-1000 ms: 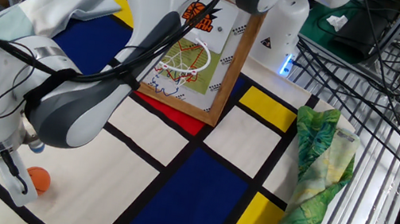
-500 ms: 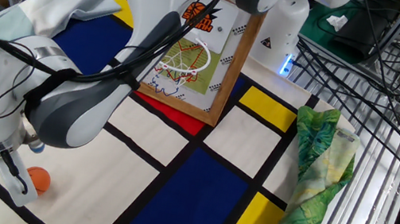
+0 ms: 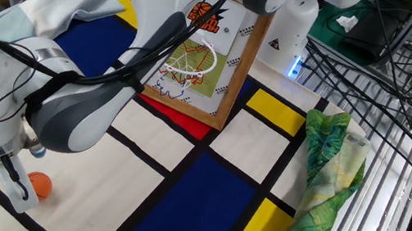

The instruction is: Grab a basketball, release it and shoot it into the basket

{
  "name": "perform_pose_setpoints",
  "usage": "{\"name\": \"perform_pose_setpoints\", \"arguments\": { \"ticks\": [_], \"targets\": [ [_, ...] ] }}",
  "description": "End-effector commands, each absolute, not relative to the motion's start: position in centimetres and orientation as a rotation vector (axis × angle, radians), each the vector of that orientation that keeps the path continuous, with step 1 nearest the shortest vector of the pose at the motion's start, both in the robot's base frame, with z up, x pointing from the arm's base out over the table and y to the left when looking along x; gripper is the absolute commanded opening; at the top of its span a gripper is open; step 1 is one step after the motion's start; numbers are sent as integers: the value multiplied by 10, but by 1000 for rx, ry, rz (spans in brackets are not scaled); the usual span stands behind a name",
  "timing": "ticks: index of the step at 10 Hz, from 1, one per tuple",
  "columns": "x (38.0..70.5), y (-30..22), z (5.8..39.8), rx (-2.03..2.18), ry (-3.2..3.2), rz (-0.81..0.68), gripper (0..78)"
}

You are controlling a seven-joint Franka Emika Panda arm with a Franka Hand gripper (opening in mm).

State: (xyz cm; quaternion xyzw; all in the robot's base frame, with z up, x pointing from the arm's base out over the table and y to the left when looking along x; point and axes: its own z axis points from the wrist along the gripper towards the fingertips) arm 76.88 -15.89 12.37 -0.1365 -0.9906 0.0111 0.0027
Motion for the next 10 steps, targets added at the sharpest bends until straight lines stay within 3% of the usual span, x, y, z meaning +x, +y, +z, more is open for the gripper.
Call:
{"name": "perform_pose_setpoints", "arguments": {
  "ticks": [1, 10],
  "targets": [
    [734, -144, 111, -466, -3129, 35, 775],
    [739, -140, 101, -450, -3143, 46, 775]
  ]
}}
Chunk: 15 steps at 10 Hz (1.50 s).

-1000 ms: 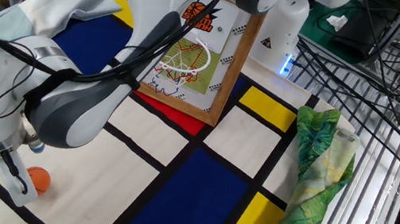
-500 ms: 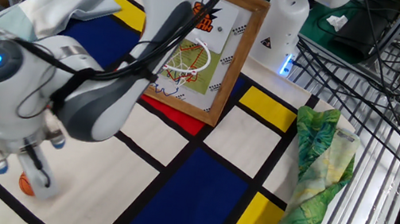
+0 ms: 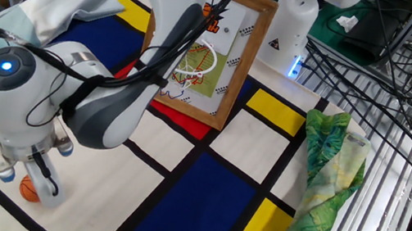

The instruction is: Grab a basketball, release it and shoot it into the basket

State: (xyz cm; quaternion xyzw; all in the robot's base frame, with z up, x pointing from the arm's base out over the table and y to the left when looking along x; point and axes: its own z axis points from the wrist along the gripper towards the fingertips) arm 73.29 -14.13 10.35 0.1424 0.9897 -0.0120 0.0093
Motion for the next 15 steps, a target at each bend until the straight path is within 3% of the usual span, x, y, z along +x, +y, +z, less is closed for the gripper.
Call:
{"name": "perform_pose_setpoints", "arguments": {
  "ticks": [1, 15],
  "targets": [
    [740, -141, 100, 435, 3078, -41, 775],
    [745, -145, 82, 393, 3087, -16, 775]
  ]
}}
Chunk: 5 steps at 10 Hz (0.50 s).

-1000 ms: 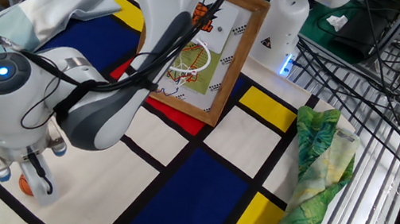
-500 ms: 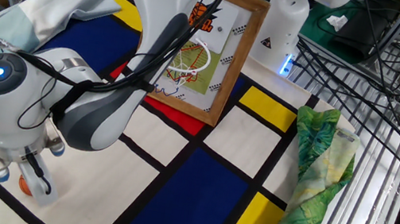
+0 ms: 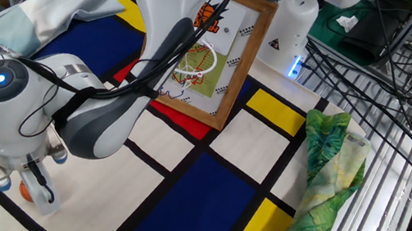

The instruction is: Grab a basketball, release it and shoot it into the basket

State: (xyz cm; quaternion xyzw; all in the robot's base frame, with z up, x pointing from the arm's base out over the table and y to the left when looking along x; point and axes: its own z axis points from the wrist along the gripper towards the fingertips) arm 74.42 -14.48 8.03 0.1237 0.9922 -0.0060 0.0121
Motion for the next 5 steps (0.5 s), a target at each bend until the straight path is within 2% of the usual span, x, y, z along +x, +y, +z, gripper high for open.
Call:
{"name": "perform_pose_setpoints", "arguments": {
  "ticks": [1, 2, 5],
  "targets": [
    [745, -145, 82, 394, 3084, -21, 775],
    [745, -145, 82, 394, 3084, -21, 14],
    [745, -145, 82, 394, 3084, -21, 14]
  ]
}}
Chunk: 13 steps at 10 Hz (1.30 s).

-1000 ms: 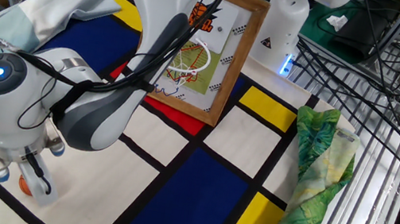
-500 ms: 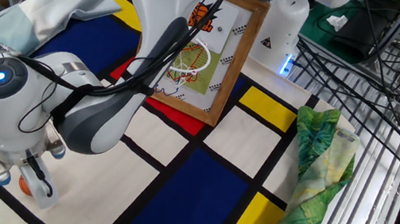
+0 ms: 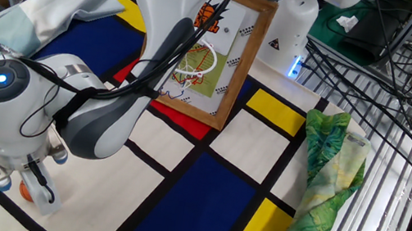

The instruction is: Grab a basketball, release it and shoot it into the basket

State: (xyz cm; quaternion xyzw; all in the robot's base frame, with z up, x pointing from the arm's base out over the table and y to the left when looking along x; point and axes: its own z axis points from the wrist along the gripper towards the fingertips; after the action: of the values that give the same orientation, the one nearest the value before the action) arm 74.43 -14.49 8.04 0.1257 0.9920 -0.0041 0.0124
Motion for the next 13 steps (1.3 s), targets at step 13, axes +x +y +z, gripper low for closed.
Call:
{"name": "perform_pose_setpoints", "arguments": {
  "ticks": [13],
  "targets": [
    [740, -134, 141, 428, 3115, -49, 14]
  ]
}}
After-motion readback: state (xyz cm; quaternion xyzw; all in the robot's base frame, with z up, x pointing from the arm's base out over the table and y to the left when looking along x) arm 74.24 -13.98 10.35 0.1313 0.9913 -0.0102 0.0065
